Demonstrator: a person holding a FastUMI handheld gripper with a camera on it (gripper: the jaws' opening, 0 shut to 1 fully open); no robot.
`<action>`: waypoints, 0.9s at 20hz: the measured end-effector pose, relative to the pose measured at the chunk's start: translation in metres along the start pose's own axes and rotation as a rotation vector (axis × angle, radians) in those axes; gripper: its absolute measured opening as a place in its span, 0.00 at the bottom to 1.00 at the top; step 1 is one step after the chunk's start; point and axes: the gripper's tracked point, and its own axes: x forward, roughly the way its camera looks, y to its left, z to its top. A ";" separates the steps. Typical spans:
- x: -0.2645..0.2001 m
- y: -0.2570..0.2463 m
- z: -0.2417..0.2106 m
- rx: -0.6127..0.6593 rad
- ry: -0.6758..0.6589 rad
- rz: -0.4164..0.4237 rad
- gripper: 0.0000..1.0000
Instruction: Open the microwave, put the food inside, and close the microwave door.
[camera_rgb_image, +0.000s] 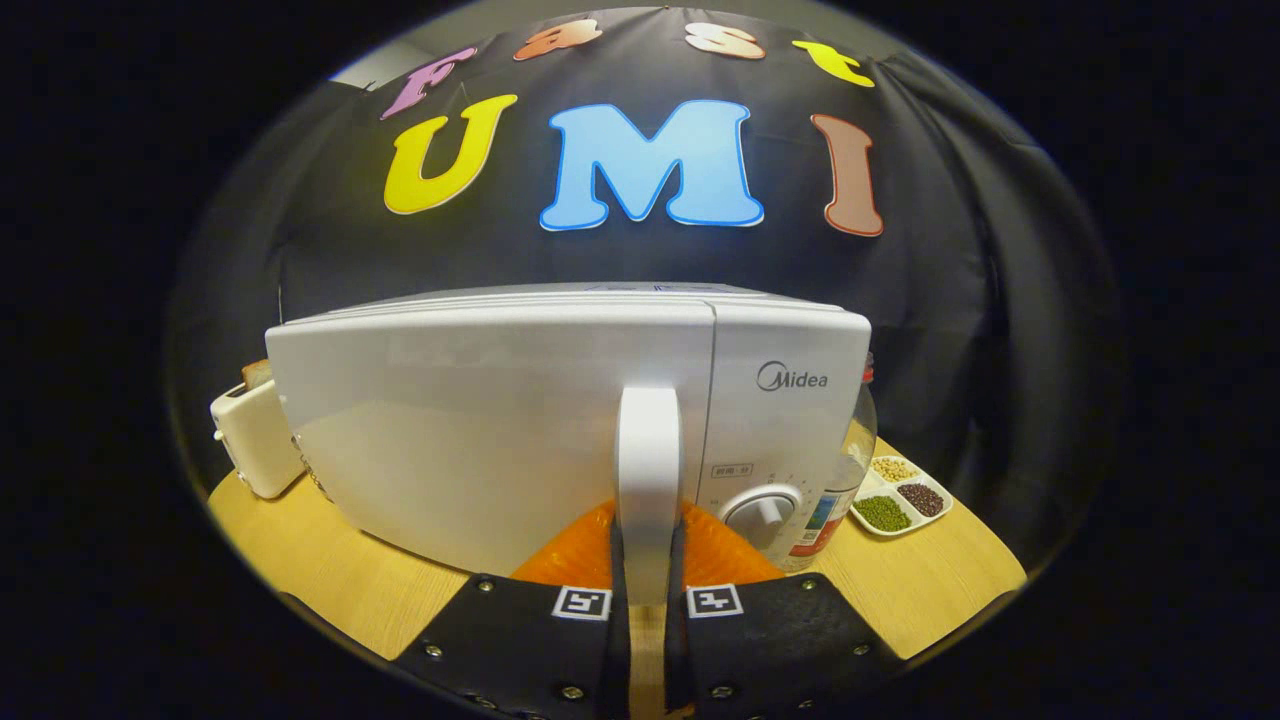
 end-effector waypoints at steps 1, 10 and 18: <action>-0.002 0.002 -0.002 -0.002 0.015 0.000 0.14; -0.072 0.020 -0.026 -0.054 0.022 0.023 0.07; -0.138 0.063 -0.046 -0.016 0.070 0.072 0.13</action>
